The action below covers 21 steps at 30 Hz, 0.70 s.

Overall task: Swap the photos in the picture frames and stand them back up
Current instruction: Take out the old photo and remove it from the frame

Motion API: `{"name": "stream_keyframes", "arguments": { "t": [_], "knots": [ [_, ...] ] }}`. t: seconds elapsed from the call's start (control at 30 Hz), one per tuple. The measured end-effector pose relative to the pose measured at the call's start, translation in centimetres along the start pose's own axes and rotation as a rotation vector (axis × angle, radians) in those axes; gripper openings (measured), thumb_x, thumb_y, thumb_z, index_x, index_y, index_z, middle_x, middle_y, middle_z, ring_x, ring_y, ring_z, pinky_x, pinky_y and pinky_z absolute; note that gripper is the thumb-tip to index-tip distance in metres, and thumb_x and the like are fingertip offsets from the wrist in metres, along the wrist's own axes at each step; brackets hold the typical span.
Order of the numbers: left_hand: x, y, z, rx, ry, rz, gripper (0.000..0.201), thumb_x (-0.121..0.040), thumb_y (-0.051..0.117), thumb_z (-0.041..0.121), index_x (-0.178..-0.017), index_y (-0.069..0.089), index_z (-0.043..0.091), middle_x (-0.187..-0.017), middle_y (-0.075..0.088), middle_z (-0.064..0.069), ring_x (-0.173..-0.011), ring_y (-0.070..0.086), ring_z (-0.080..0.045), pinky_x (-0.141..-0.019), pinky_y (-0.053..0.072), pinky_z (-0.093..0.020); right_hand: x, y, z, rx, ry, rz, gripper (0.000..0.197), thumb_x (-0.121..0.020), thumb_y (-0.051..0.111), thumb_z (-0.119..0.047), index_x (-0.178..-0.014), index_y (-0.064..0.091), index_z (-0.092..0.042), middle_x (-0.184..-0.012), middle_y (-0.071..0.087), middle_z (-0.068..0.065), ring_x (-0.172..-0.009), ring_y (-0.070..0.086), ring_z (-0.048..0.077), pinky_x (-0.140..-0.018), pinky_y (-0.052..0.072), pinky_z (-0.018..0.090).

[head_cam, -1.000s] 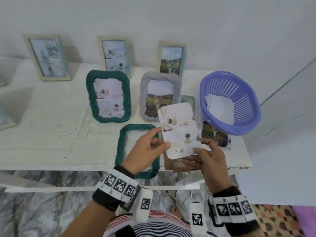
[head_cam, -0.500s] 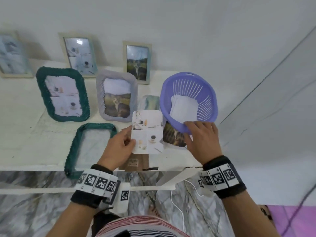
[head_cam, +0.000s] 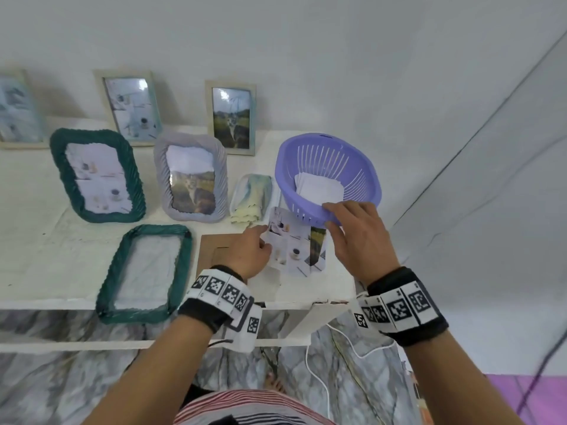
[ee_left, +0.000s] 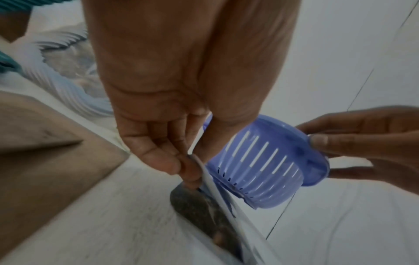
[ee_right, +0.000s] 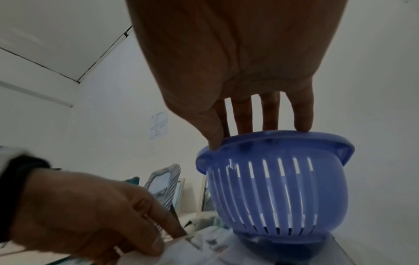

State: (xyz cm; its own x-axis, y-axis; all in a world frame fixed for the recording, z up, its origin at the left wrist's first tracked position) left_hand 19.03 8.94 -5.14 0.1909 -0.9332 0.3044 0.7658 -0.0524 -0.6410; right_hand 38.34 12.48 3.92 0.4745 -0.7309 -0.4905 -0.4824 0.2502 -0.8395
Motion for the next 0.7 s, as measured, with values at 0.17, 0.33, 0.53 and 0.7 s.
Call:
{"name": "stream_keyframes", "arguments": {
  "t": [0.17,0.33,0.53,0.7],
  "knots": [
    [-1.8,0.9,0.3,-0.123,-0.058,0.032,0.045,-0.094,0.056,0.018,-0.138,0.051,0.010,-0.120,0.066,-0.013,-0.111,0.060,-0.032,-0.096,0.044,-0.034,2.0,1.3,-0.4,0.044,0.015,-0.074,0.026,-0.086,0.056,-0.021,-0.110,0.065,-0.016,-0.098,0.065,0.001,-0.093,0.056,0.033,-0.079,0.049,0.043],
    [-2.5,1.5,0.2,-0.167,-0.049,0.033,0.032,-0.086,0.063,0.020,-0.117,0.068,0.014,-0.107,0.070,-0.014,-0.097,0.065,-0.033,-0.087,0.053,-0.040,3.3,2.1,-0.7,0.093,0.039,-0.109,0.028,-0.087,0.051,-0.029,-0.109,0.065,-0.020,-0.098,0.066,-0.004,-0.093,0.057,0.031,-0.079,0.048,0.041],
    [-2.5,1.3,-0.2,-0.247,-0.046,0.089,0.035,-0.093,0.056,0.025,-0.124,0.062,0.011,-0.117,0.064,-0.013,-0.115,0.055,-0.032,-0.094,0.046,-0.040,2.6,1.9,-0.6,0.028,0.061,-0.190,0.032,-0.087,0.048,-0.033,-0.109,0.066,-0.020,-0.094,0.067,-0.004,-0.087,0.056,0.029,-0.076,0.048,0.040],
    [-2.5,-1.4,-0.3,0.060,-0.051,0.220,0.030,-0.099,0.046,0.031,-0.119,0.063,0.018,-0.106,0.071,-0.007,-0.098,0.065,-0.029,-0.089,0.053,-0.043,-1.5,0.1,0.6,-0.074,0.108,-0.226,0.031,-0.091,0.052,-0.032,-0.114,0.067,-0.017,-0.093,0.069,0.003,-0.084,0.061,0.028,-0.071,0.050,0.037]
  ]
}}
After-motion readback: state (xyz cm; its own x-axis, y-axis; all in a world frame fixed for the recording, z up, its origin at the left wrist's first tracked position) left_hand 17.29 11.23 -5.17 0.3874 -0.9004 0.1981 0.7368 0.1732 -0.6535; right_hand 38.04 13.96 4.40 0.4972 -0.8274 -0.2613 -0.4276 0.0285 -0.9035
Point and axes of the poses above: each hand's wrist, its own x-axis away from the middle knuckle, its own y-axis out of the palm, z = x × y, the point moved 6 cm from there along -x, towards the middle knuckle
